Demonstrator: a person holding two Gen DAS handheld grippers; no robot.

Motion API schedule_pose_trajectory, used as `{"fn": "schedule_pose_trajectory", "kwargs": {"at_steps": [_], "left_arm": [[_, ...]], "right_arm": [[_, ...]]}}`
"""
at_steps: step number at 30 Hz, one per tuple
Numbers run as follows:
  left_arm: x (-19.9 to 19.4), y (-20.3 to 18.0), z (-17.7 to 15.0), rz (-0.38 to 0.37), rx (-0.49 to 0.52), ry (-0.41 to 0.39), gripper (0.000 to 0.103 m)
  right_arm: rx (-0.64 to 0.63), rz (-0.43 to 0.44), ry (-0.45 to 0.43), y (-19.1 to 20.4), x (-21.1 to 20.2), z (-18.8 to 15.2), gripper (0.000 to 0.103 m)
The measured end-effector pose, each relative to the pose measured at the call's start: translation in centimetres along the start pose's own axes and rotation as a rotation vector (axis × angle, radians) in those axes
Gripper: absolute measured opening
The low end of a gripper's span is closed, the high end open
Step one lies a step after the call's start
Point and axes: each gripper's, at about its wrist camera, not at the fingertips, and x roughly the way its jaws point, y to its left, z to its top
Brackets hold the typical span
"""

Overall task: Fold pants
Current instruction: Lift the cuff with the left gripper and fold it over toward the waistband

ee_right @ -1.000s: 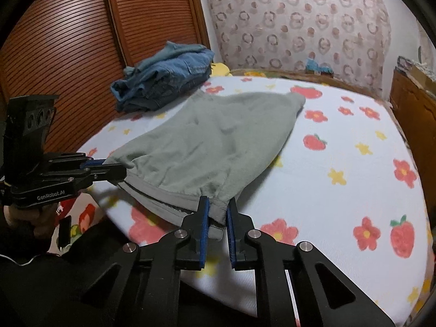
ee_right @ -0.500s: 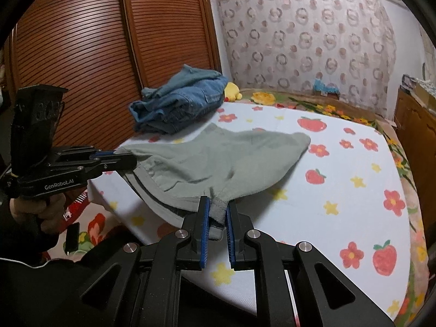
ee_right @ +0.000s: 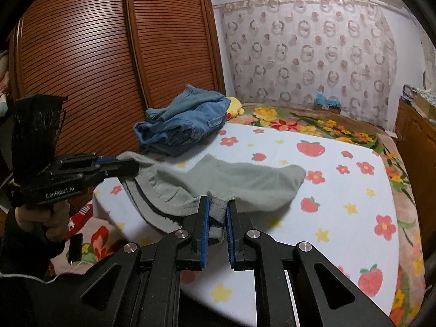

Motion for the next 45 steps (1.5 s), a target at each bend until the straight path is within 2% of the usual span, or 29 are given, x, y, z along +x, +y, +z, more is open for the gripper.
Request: {"fn": "schedule_pose_trajectory", "kwargs": {"at_steps": [11,21,28,31,35,39,42,44,45], "left_arm": [[5.9,2.9,2.0,0.048,-0.028,0.051,0.009],[8.8,4.5,3.6,0.069,-0.054,0.067,0.009],[11.1,5.3,3.8,0.082,-0.046,0.123,0.009],[11.3,5.5,3.8,0.087,-0.053,0.126,0.009],[11.4,5.6,4.1,0.085,-0.054,0.123,0.009],[11.5,5.7,4.2,0.085,-0.054,0.127,0.010],[11.2,5.5,4.3,0.086,-0.044,0.122,0.020],[10.8,5.5,4.3,0.098,-0.046,0.111,0.041],[10.6,5.6,4.3,0.097,-0.048,0.104,0.044]], "right_arm": [[0.068,-0.034,0.037,-3.0,6.1,2.0,0.011],[0.107,-0.058,0.047,-4.7,10.0,4.3,0.011],[0.103,-0.079,0.074,-5.2,12.4,4.5,0.011],[0.108,-0.069,0.061,-5.4,12.1,4.5,0.015],[0.112,-0.086,0.035,-5.7,11.2,4.7,0.030],[0.104,-0.091,0.015,-5.7,10.0,4.5,0.032],[0.076,-0.079,0.023,-5.3,9.5,3.8,0.033],[0.055,-0.079,0.043,-4.9,9.5,3.2,0.033],[0.048,-0.075,0.052,-4.9,9.5,3.0,0.033]]}}
